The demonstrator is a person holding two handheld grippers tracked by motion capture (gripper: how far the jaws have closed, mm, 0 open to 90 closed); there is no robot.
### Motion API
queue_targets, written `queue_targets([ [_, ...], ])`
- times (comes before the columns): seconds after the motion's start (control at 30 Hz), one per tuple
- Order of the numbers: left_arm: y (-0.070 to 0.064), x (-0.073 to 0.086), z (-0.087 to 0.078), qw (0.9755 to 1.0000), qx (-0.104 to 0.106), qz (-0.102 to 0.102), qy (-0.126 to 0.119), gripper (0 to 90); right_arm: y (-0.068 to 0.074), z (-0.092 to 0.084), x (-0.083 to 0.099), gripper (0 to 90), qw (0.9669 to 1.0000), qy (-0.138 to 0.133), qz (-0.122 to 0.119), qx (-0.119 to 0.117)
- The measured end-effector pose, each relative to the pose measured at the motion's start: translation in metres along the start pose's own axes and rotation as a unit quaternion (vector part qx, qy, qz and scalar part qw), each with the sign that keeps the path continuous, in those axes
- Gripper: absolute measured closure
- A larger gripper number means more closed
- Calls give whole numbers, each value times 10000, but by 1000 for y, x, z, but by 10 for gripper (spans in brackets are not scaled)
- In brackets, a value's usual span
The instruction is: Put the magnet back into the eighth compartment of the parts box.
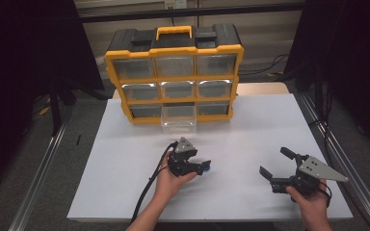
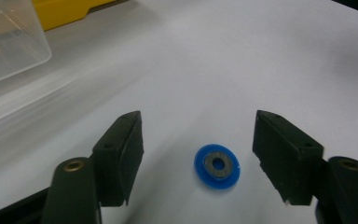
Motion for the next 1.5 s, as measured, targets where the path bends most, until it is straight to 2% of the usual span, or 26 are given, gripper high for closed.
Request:
queue_targets([
  [0.1,-1,1,1,9998,56,84,143,396,0,0,0,0,10000,23,14,-4],
  [0.13,-2,2,3,9999,69,32,115,403,0,0,0,0,10000,10,-6,11],
  [0.2,-2,3,3,9995,83,112,290,438,0,0,0,0,10000,12,-2,5],
  [0.3,-3,5,6,9992,88,215,317,479,0,0,0,0,10000,12,-5,2],
  [0.37,-4,5,6,9990,111,196,385,517,0,0,0,0,10000,10,-6,8],
  [0.4,-4,5,6,9984,82,285,477,530,0,0,0,0,10000,12,-6,7],
  [0.43,-4,6,7,9986,63,266,464,537,0,0,0,0,10000,13,-10,12],
  [0.47,-4,6,7,9984,-65,317,468,551,0,0,0,0,10000,12,-10,11],
  [0.5,-4,6,8,9985,80,266,468,559,0,0,0,0,10000,13,-10,10],
  [0.53,-5,7,9,9987,81,241,438,565,0,0,0,0,10000,15,-6,8],
  [0.57,-3,7,8,9979,48,353,545,577,0,0,0,0,10000,19,2,-1],
  [0.6,-4,8,10,9987,105,262,415,589,0,0,0,0,10000,21,-15,-3],
  [0.7,-5,8,10,9978,93,324,578,609,0,0,0,0,10000,30,15,1],
  [1.0,-9,10,12,9976,232,306,578,712,-1,-1,0,0,10000,10,-33,16],
  [1.1,-9,10,10,9966,191,336,734,732,-1,-1,0,0,10000,-6,-23,17],
  [1.27,-9,11,9,9969,327,133,706,818,-1,-1,0,0,10000,-2,-14,10],
  [1.33,-9,11,8,9963,332,66,790,822,-1,-1,0,0,10000,-3,-23,11],
  [1.43,-7,10,7,9969,359,-74,692,823,-1,-1,0,0,10000,-8,-31,16],
  [1.47,-6,9,5,9966,340,-107,738,824,-1,-2,0,0,10000,-10,-30,17],
  [1.5,-5,9,5,9971,391,-132,639,823,-1,-2,0,0,10000,-8,-29,15],
])
Point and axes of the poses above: each handheld gripper's, and its own axes: z roughly forward along the jaws, x roughly out of its underside, y roughly to its left, the point moved 2 cm from there along z, roughly forward along the jaws, and after that the axes turned 1 degree about y, right-handed, at the moved point
